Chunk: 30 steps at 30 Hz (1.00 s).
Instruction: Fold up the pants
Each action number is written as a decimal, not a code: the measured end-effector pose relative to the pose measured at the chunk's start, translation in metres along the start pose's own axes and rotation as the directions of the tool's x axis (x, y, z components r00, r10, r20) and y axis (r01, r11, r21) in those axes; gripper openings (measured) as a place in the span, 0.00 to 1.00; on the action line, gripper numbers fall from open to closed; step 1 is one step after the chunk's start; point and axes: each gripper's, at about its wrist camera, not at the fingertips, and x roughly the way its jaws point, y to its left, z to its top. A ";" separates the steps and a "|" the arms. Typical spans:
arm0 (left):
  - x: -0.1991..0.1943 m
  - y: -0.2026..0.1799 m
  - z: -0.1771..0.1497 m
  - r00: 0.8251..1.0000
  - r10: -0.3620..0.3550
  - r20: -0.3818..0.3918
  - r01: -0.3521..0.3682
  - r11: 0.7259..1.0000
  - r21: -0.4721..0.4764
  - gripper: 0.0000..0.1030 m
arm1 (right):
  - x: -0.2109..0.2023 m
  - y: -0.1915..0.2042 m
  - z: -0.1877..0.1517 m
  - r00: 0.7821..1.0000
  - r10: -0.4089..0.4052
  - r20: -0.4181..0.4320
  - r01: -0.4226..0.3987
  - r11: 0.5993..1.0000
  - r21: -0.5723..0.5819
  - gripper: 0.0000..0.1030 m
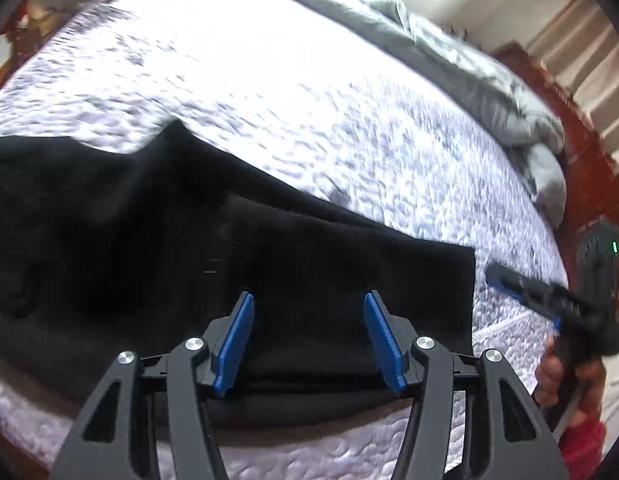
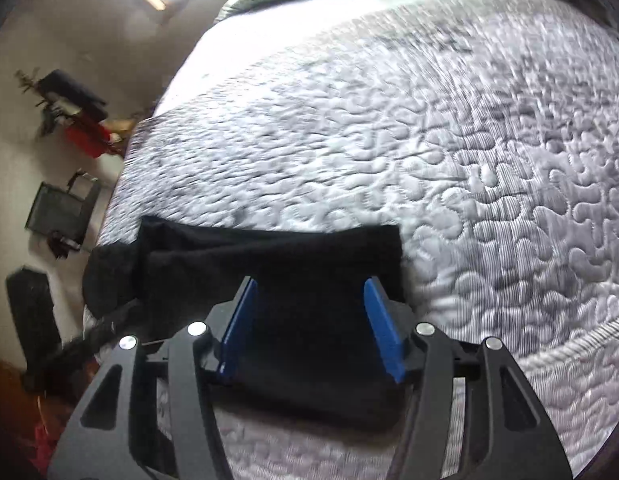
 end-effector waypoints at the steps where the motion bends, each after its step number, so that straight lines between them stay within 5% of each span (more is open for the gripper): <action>1: 0.009 0.000 0.001 1.000 0.006 -0.024 -0.006 1.000 -0.001 0.56 | 0.008 -0.004 0.003 1.000 -0.002 -0.015 0.003 1.000 0.020 0.55; 9: 0.032 0.001 -0.001 0.997 0.030 -0.074 -0.029 0.999 0.013 0.57 | 0.036 -0.038 0.002 0.998 -0.028 -0.050 0.033 0.994 0.103 0.45; 17: 0.007 0.003 -0.019 0.999 0.048 0.012 -0.048 0.999 0.025 0.65 | -0.008 -0.016 -0.055 1.000 0.010 -0.010 -0.010 1.000 0.029 0.52; 25: 0.015 0.002 -0.026 0.996 0.081 0.029 -0.083 0.992 0.097 0.68 | 0.011 -0.039 -0.078 0.998 0.027 -0.050 -0.020 0.992 0.122 0.39; 30: -0.024 0.024 -0.033 0.998 0.018 0.067 -0.020 1.000 0.018 0.69 | -0.015 -0.018 -0.079 1.000 0.011 -0.007 -0.011 0.997 0.076 0.51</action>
